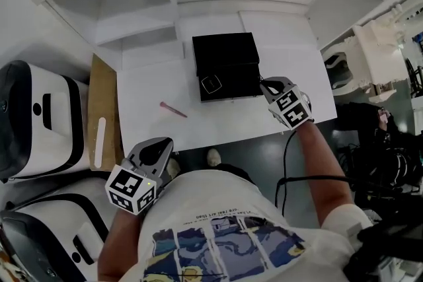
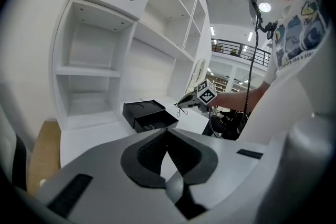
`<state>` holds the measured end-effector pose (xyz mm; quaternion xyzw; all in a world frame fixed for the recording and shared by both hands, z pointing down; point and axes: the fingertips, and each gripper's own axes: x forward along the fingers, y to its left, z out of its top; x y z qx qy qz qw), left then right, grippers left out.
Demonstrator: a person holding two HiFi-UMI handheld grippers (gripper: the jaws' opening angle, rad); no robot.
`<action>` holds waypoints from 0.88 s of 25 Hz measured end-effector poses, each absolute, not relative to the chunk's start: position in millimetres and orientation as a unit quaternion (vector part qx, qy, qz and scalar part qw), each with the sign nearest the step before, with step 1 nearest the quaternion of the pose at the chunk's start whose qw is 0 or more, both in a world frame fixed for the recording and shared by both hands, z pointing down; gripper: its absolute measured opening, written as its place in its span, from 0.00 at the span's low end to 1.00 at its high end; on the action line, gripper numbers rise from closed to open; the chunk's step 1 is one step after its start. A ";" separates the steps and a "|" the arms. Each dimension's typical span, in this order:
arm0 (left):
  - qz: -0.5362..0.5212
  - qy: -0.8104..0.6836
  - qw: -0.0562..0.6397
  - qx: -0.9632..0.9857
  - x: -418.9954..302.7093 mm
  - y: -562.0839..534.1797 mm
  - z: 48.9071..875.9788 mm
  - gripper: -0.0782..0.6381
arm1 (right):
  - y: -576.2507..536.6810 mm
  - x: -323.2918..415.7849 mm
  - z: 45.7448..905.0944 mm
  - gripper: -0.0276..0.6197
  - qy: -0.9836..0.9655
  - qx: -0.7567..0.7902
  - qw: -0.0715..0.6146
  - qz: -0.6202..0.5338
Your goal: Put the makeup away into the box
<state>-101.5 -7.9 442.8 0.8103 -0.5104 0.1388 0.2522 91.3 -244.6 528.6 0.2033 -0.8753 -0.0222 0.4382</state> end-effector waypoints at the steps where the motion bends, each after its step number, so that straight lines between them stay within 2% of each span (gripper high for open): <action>1: 0.137 -0.514 0.254 0.808 -104.9 -5.3 443.1 0.13 | -244.6 85.0 528.3 0.09 -0.876 0.199 0.439 -0.024; 22: 0.125 -0.581 0.278 0.755 -157.8 31.9 447.1 0.13 | -263.1 17.6 591.3 0.09 -0.869 0.146 0.472 0.003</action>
